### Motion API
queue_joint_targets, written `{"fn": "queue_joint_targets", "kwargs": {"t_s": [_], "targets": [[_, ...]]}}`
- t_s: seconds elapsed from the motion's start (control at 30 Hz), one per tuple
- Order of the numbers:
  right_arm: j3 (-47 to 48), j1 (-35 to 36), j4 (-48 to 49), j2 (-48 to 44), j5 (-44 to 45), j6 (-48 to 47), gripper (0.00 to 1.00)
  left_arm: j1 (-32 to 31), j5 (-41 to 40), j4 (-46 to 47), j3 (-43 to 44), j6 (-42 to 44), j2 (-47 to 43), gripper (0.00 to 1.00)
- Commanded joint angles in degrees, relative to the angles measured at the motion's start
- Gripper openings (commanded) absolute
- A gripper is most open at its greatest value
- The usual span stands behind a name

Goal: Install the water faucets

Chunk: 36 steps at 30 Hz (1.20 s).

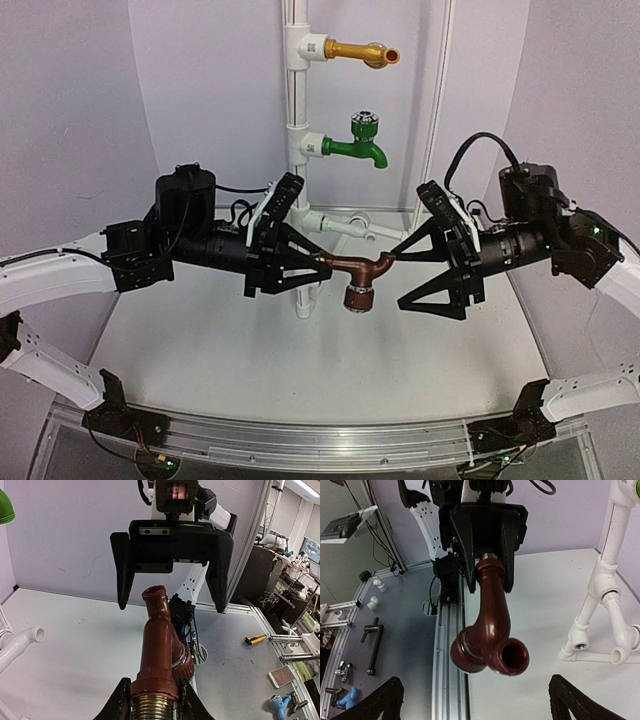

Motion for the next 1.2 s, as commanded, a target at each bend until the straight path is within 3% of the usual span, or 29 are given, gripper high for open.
{"fn": "queue_joint_targets", "kwargs": {"t_s": [0.0, 0.2, 0.57, 1.1, 1.17], "targets": [[-0.6, -0.2, 12.3, 1.8, -4.8, 9.3, 0.85, -1.1, -1.8, 6.7, -1.4, 3.1, -2.0, 0.0], [0.0, -0.2, 16.3, 4.7, -6.3, 14.6, 0.65, -2.3, -3.1, 7.8, -1.5, 6.4, -1.6, 0.0], [-3.6, 0.0, 20.7, 5.3, -9.7, 15.5, 0.62, -3.0, -4.3, 11.8, -2.7, 7.2, -2.1, 0.0], [-4.7, 0.6, 22.4, 4.9, -6.6, 13.3, 0.3, -3.3, -5.8, 12.9, -2.0, 7.0, -0.6, 0.0], [-4.6, 0.6, 22.4, 4.7, -6.3, 13.6, 0.23, -3.4, -5.9, 12.1, -1.7, 7.2, -0.4, 0.0]]}}
